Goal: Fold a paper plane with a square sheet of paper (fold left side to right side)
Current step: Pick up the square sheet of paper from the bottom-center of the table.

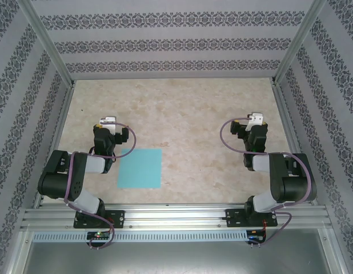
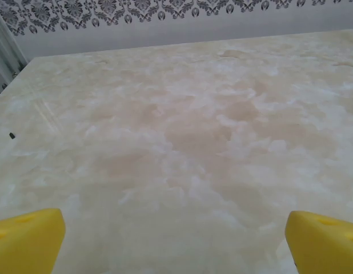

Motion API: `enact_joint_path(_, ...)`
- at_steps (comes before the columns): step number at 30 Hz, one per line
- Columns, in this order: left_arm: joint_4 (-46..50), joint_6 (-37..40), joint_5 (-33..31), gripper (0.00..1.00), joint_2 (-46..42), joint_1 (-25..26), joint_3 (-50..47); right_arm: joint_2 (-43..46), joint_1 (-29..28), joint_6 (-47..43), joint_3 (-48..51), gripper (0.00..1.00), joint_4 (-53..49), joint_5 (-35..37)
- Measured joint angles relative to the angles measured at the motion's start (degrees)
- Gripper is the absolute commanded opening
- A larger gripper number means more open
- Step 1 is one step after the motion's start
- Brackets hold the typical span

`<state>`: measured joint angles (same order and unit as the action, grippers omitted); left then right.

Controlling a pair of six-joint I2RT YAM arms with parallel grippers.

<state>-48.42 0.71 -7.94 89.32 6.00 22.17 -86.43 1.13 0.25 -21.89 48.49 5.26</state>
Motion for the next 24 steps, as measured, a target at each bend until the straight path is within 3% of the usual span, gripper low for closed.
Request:
enact_joint_path(20, 0.20, 0.37, 1.92, 1.00, -0.09, -1.07, 0.24, 0.00, 0.00, 0.02, 0.00, 0.98, 0.00, 0.02)
enact_joint_path(24, 9.68, -0.04, 1.01, 1.00, -5.51, -1.07, 2.45, 3.10, 0.00, 0.07, -1.70, 0.98, -7.17, 0.39)
